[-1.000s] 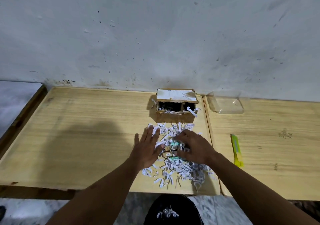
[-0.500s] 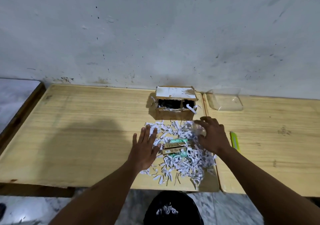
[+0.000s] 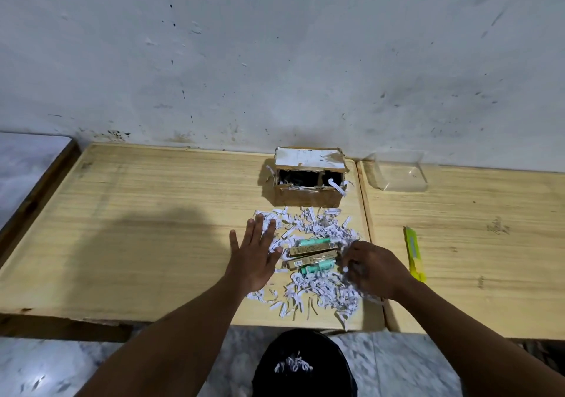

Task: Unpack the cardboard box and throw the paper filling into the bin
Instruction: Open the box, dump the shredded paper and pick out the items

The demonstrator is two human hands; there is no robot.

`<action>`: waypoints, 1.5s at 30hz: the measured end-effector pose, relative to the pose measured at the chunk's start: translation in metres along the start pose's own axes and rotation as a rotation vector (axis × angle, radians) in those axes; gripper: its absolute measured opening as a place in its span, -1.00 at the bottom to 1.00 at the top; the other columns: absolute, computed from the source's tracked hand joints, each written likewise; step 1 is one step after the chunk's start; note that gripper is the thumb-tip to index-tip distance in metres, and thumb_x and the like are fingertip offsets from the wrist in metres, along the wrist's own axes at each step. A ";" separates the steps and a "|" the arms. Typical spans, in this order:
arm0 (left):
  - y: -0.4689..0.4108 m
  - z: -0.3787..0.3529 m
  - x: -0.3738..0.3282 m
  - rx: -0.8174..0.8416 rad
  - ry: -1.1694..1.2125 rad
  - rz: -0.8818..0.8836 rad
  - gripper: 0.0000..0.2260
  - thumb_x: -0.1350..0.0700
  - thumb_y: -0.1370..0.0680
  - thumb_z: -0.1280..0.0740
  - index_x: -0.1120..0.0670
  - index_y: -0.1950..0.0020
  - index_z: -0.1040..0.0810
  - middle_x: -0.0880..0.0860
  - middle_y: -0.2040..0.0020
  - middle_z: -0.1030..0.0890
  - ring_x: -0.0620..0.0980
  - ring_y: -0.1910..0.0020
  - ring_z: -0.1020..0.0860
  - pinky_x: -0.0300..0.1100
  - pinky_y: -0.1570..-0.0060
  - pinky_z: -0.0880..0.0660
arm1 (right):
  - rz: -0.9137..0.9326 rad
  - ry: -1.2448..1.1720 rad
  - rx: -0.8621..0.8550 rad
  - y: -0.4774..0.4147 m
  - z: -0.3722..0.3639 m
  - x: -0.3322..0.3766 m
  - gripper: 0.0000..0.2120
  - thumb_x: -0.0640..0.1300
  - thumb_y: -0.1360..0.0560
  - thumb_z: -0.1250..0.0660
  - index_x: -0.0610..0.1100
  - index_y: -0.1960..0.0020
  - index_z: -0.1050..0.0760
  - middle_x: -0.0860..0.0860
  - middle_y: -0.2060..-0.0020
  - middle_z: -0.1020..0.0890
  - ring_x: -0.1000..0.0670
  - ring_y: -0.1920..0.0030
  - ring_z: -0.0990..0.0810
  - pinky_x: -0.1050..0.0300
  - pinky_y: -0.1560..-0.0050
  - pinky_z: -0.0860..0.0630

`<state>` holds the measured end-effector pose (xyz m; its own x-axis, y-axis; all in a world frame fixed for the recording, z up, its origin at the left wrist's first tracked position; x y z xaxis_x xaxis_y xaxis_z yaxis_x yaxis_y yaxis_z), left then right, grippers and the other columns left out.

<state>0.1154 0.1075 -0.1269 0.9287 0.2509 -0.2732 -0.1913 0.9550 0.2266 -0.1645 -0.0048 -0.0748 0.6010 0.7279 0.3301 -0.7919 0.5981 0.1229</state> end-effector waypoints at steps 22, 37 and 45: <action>0.007 0.006 -0.004 0.031 0.040 0.007 -0.44 -0.24 -0.64 0.16 -0.13 -0.57 0.32 -0.03 -0.55 0.40 0.03 -0.54 0.36 0.30 -0.45 0.28 | 0.141 -0.114 -0.206 0.003 -0.008 0.055 -0.78 -0.15 -0.36 -0.32 0.06 0.03 -0.58 0.12 0.07 -0.65 0.05 0.05 -0.60 0.18 0.26 -0.54; 0.000 -0.001 -0.003 -0.013 0.006 0.039 -0.44 -0.24 -0.63 0.22 -0.13 -0.57 0.31 -0.02 -0.56 0.39 0.03 -0.55 0.35 0.38 -0.41 0.28 | 0.074 0.288 0.086 -0.043 -0.012 0.071 -0.41 0.06 -0.34 -0.42 -0.03 -0.34 -0.44 -0.04 -0.18 -0.52 -0.13 -0.17 -0.48 -0.08 -0.18 -0.36; 0.002 0.000 -0.002 -0.006 -0.001 0.029 -0.45 -0.22 -0.64 0.21 -0.13 -0.57 0.31 -0.03 -0.56 0.40 0.02 -0.55 0.35 0.35 -0.42 0.27 | 0.094 0.053 0.044 -0.056 0.027 0.056 -0.58 0.17 -0.32 -0.40 -0.06 -0.08 -0.52 -0.01 0.07 -0.62 -0.07 0.05 -0.56 0.05 0.05 -0.32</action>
<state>0.1137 0.1086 -0.1261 0.9230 0.2785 -0.2657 -0.2203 0.9483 0.2286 -0.0899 -0.0069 -0.0376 0.5280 0.7973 0.2925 -0.8482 0.5120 0.1353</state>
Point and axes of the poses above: each hand's wrist, its own y-axis away from the middle knuckle, its own z-axis out of the back of the hand, x = y × z, the point moved 1 cm from there along -y, towards the middle knuckle
